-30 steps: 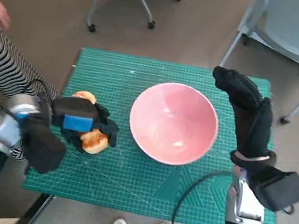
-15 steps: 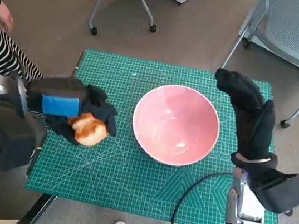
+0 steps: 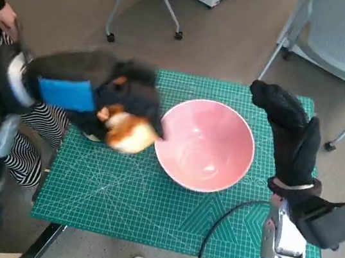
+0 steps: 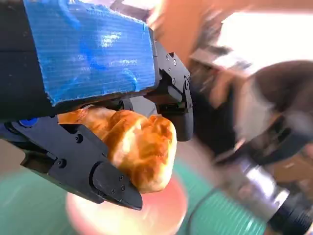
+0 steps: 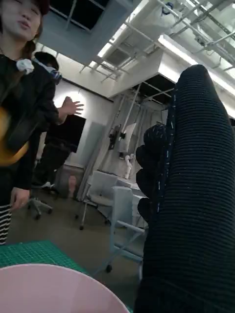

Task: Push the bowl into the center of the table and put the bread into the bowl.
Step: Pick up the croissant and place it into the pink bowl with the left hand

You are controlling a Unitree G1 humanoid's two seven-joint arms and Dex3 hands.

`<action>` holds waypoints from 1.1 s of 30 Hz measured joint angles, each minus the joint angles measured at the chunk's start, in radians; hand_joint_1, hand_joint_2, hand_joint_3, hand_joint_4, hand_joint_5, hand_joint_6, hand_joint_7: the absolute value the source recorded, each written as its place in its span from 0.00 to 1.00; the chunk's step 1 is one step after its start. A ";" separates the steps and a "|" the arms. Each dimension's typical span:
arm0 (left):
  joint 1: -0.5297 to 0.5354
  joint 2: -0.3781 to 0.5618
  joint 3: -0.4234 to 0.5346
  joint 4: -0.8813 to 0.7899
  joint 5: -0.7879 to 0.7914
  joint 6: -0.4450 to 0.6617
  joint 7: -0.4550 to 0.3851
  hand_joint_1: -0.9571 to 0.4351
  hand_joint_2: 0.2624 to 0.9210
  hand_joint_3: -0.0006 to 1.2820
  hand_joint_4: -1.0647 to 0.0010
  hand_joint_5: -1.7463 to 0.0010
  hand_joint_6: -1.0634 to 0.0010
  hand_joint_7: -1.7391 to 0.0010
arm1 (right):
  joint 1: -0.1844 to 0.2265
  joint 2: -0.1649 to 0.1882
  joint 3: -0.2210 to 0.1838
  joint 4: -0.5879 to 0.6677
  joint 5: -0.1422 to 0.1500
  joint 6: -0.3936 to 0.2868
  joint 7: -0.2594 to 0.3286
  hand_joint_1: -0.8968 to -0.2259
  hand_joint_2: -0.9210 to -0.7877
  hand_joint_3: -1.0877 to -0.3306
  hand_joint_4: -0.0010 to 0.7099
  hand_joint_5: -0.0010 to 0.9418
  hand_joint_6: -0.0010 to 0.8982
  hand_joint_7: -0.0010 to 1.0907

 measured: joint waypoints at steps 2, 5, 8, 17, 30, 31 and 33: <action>-0.015 -0.037 -0.019 0.006 0.053 -0.012 0.037 0.69 0.65 0.34 0.35 0.22 0.28 0.45 | 0.001 -0.001 -0.003 0.000 0.001 0.000 0.000 0.30 0.00 0.46 0.27 0.01 0.01 0.59; -0.027 -0.082 -0.045 0.021 0.108 -0.020 0.071 0.69 0.46 0.57 0.42 0.18 0.39 0.27 | 0.001 -0.001 -0.004 -0.001 0.001 0.000 0.000 0.31 0.00 0.46 0.26 0.00 0.02 0.59; -0.045 -0.125 -0.076 0.072 0.158 -0.036 0.096 0.69 0.52 0.51 0.40 0.20 0.38 0.30 | 0.002 -0.002 -0.006 -0.001 0.001 -0.001 0.000 0.31 0.00 0.46 0.26 0.00 0.02 0.58; -0.097 -0.195 -0.137 0.236 0.251 -0.081 0.120 0.69 0.92 0.13 0.39 0.33 0.35 0.34 | 0.007 -0.003 -0.011 -0.002 0.003 -0.004 0.003 0.31 0.00 0.46 0.27 0.01 0.03 0.58; -0.159 -0.288 -0.233 0.575 0.425 -0.183 0.236 0.69 0.91 0.14 0.42 0.22 0.31 0.46 | 0.025 -0.003 -0.026 -0.014 0.004 -0.013 0.002 0.29 0.00 0.47 0.30 0.01 0.05 0.57; -0.161 -0.293 -0.240 0.597 0.433 -0.190 0.241 0.69 0.82 0.23 0.43 0.23 0.36 0.39 | 0.026 -0.003 -0.028 -0.016 0.004 -0.013 0.002 0.29 0.00 0.48 0.30 0.01 0.06 0.56; -0.164 -0.302 -0.249 0.636 0.452 -0.207 0.255 0.69 0.71 0.37 0.46 0.21 0.41 0.30 | 0.028 -0.003 -0.031 -0.018 0.004 -0.013 0.000 0.29 0.00 0.48 0.30 0.01 0.06 0.56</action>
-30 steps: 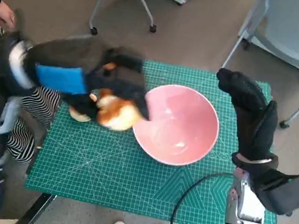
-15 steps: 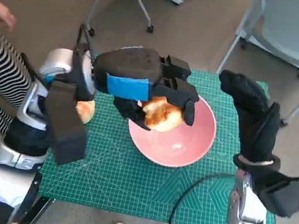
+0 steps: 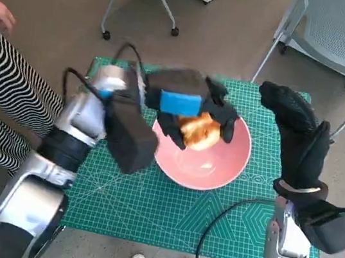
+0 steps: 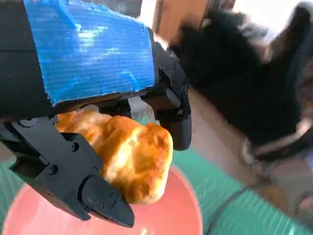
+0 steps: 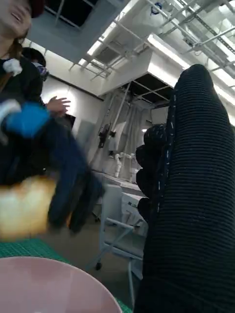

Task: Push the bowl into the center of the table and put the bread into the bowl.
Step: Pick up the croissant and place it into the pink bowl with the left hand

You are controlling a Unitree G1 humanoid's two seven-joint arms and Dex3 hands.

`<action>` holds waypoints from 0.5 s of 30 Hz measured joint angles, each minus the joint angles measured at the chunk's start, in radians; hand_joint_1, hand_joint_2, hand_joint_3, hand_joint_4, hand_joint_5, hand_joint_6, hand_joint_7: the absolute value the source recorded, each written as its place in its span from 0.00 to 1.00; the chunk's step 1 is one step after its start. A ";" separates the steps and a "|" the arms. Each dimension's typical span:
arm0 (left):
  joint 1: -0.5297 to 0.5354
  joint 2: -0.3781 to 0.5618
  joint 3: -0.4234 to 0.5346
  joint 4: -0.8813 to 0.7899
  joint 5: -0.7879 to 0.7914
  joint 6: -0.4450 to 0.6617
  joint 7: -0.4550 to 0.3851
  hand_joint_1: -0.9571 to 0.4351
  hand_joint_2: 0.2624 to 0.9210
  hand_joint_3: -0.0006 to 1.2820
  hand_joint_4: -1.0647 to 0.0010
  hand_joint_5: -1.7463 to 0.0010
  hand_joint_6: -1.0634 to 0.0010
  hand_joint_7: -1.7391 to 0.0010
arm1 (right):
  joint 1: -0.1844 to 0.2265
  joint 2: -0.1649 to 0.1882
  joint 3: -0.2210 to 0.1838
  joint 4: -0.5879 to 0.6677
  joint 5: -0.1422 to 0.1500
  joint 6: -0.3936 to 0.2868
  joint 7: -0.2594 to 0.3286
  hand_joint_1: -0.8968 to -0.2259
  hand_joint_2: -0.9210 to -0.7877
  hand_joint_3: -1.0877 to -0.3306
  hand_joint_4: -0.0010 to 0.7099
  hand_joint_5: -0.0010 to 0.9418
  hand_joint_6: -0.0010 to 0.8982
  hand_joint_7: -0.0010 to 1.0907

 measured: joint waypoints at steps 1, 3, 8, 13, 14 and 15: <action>-0.001 -0.004 -0.003 0.017 0.007 -0.009 0.007 0.69 0.66 0.43 0.48 0.19 0.45 0.26 | 0.001 0.000 -0.001 -0.001 0.000 0.000 -0.001 0.29 0.00 0.48 0.30 0.01 0.06 0.56; -0.003 -0.012 -0.009 0.053 0.016 -0.032 0.022 0.69 0.62 0.49 0.51 0.17 0.49 0.22 | 0.002 0.000 -0.002 -0.005 0.000 0.000 -0.003 0.29 0.00 0.48 0.30 0.01 0.07 0.56; -0.013 -0.022 -0.011 0.120 0.031 -0.074 0.043 0.69 0.54 0.56 0.51 0.17 0.49 0.19 | 0.004 0.000 -0.006 -0.014 -0.003 0.000 -0.013 0.29 0.00 0.48 0.30 0.01 0.07 0.55; -0.027 -0.028 -0.011 0.154 0.039 -0.092 0.051 0.68 0.52 0.49 0.62 0.39 0.60 0.35 | 0.005 0.000 -0.007 -0.016 -0.004 0.001 -0.016 0.29 0.00 0.48 0.30 0.01 0.08 0.54; -0.028 -0.029 -0.011 0.156 0.038 -0.089 0.047 0.67 0.57 0.38 0.65 0.58 0.63 0.50 | 0.006 0.000 -0.007 -0.016 -0.004 0.001 -0.018 0.29 0.00 0.48 0.30 0.01 0.08 0.54; -0.030 -0.032 -0.011 0.159 0.035 -0.079 0.037 0.67 0.59 0.33 0.68 0.66 0.65 0.57 | 0.007 0.000 -0.007 -0.018 -0.004 0.001 -0.020 0.29 0.00 0.49 0.30 0.01 0.08 0.54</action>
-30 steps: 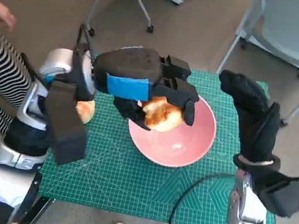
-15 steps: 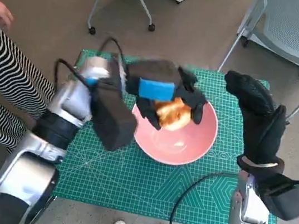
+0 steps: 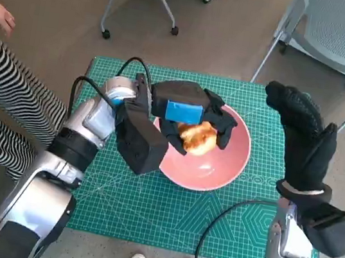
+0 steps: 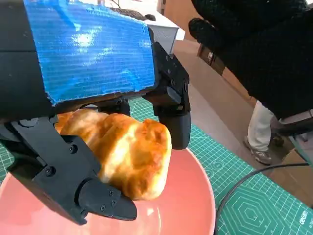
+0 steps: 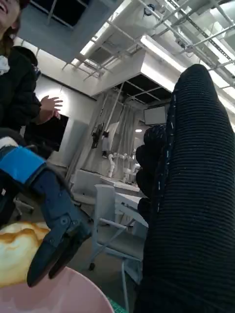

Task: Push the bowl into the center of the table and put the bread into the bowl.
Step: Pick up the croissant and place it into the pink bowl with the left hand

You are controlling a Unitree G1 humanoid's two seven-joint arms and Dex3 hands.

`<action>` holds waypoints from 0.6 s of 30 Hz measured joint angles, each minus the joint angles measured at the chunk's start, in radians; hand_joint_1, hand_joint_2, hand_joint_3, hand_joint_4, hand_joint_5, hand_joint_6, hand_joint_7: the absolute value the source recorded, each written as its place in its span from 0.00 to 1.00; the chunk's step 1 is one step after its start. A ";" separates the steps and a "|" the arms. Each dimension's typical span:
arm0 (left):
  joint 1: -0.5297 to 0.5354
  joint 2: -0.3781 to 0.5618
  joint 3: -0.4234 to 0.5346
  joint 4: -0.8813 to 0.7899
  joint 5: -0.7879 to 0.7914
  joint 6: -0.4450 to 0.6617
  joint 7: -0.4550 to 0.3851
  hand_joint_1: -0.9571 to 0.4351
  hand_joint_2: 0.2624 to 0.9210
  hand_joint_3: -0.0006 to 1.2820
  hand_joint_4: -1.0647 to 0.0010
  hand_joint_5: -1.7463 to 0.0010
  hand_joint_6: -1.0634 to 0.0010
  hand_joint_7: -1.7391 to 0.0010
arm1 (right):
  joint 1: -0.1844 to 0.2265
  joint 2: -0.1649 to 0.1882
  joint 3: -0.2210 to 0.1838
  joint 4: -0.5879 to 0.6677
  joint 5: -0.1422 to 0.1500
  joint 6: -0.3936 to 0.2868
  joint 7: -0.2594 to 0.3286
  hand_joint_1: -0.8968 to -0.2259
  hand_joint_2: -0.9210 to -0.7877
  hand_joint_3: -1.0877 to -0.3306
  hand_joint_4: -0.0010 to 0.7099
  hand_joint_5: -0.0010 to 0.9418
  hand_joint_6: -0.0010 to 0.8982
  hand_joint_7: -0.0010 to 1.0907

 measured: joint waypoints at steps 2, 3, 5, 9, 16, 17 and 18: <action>-0.001 -0.005 0.000 0.001 -0.008 0.030 -0.029 0.64 0.65 0.18 0.76 0.86 0.71 0.75 | 0.000 0.000 0.000 -0.003 -0.001 0.000 -0.002 0.29 0.00 0.49 0.30 0.01 0.08 0.54; -0.001 -0.007 0.000 0.001 -0.009 0.043 -0.043 0.63 0.66 0.15 0.78 0.89 0.72 0.78 | 0.000 0.000 0.001 -0.004 -0.002 0.000 -0.002 0.29 0.00 0.49 0.30 0.01 0.08 0.54; 0.001 -0.006 0.000 -0.004 -0.015 0.071 -0.075 0.59 0.69 0.09 0.86 0.95 0.77 0.87 | 0.000 0.000 0.001 -0.005 -0.003 0.000 -0.002 0.29 0.00 0.49 0.30 0.01 0.08 0.54; 0.009 0.005 0.005 -0.043 -0.035 0.122 -0.125 0.54 0.71 0.05 0.92 0.99 0.80 0.91 | 0.000 0.000 0.002 -0.005 -0.004 0.000 -0.003 0.29 0.00 0.49 0.30 0.01 0.08 0.53; 0.038 0.048 0.032 -0.142 -0.072 0.145 -0.142 0.48 0.73 0.03 0.94 1.00 0.80 0.94 | 0.001 0.000 0.003 -0.005 -0.004 0.001 -0.003 0.29 0.00 0.49 0.30 0.01 0.09 0.53; 0.046 0.057 0.040 -0.161 -0.079 0.144 -0.144 0.48 0.73 0.03 0.94 1.00 0.80 0.94 | 0.001 0.000 0.003 -0.005 -0.004 0.001 -0.003 0.29 0.00 0.49 0.30 0.01 0.09 0.53; 0.052 0.066 0.046 -0.175 -0.085 0.142 -0.144 0.46 0.73 0.03 0.94 1.00 0.80 0.94 | 0.001 0.000 0.003 -0.005 -0.004 0.001 -0.003 0.29 0.00 0.49 0.30 0.01 0.09 0.53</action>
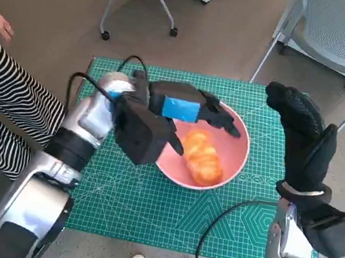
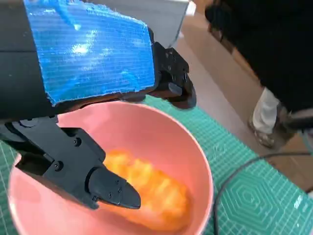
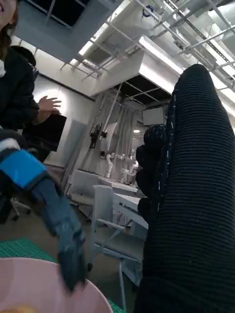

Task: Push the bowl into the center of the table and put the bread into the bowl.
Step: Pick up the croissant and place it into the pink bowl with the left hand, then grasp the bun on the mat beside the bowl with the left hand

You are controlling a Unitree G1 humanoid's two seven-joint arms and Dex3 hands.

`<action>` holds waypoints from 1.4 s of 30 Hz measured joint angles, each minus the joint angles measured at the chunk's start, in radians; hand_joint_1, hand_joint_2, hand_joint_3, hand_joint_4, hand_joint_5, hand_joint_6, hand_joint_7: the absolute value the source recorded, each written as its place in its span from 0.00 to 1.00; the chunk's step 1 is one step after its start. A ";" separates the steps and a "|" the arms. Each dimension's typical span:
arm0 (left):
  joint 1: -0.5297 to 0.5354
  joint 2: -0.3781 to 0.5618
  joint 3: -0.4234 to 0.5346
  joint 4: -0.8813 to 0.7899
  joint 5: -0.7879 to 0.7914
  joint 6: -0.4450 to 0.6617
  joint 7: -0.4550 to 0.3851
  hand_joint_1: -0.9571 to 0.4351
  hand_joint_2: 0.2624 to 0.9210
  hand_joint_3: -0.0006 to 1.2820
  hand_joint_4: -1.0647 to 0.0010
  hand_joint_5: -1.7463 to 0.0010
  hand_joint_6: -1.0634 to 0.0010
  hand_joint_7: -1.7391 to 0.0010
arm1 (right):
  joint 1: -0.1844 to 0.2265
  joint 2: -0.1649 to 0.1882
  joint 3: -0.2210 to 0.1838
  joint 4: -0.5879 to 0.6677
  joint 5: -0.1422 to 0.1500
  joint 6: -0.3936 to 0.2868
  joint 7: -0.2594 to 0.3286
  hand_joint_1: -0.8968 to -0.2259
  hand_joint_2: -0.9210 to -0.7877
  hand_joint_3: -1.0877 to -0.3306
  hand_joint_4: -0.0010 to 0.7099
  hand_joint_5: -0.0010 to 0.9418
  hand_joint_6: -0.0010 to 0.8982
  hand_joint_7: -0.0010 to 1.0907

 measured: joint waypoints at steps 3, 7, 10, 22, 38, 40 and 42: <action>0.024 0.040 0.026 -0.046 -0.027 -0.021 -0.001 0.43 0.74 0.02 0.94 1.00 0.79 0.94 | 0.000 0.000 0.000 -0.001 0.001 0.001 0.000 0.29 0.00 0.49 0.30 0.01 0.09 0.52; 0.052 0.096 0.064 -0.093 -0.066 -0.048 -0.004 0.41 0.74 0.02 0.94 1.00 0.79 0.95 | 0.003 0.000 0.000 -0.001 0.003 0.003 0.000 0.29 0.00 0.48 0.30 0.01 0.09 0.52; 0.058 0.124 0.082 -0.111 -0.079 -0.052 -0.005 0.40 0.75 0.01 0.94 1.00 0.78 0.95 | 0.006 0.000 0.000 -0.001 0.003 0.004 0.000 0.29 0.00 0.48 0.30 0.01 0.09 0.52; 0.176 0.349 0.234 -0.313 -0.173 0.036 -0.041 0.33 0.86 0.03 0.99 1.00 0.80 0.95 | 0.015 -0.002 0.004 -0.006 0.007 0.010 0.002 0.30 0.00 0.48 0.30 0.00 0.09 0.52; 0.292 0.481 0.299 -0.230 -0.218 0.034 -0.081 0.41 0.77 0.00 0.92 0.99 0.77 0.92 | 0.013 0.000 0.006 -0.001 0.027 0.012 0.010 0.32 0.00 0.48 0.30 0.00 0.10 0.51; 0.298 0.484 0.299 -0.220 -0.212 0.034 -0.081 0.41 0.77 0.00 0.92 0.99 0.77 0.92 | 0.013 0.000 0.007 0.002 0.032 0.012 0.011 0.32 0.00 0.48 0.30 0.00 0.10 0.51; 0.302 0.487 0.299 -0.214 -0.206 0.034 -0.078 0.40 0.77 0.00 0.92 0.99 0.77 0.92 | 0.013 0.000 0.007 0.004 0.034 0.012 0.013 0.32 0.00 0.48 0.30 0.00 0.10 0.51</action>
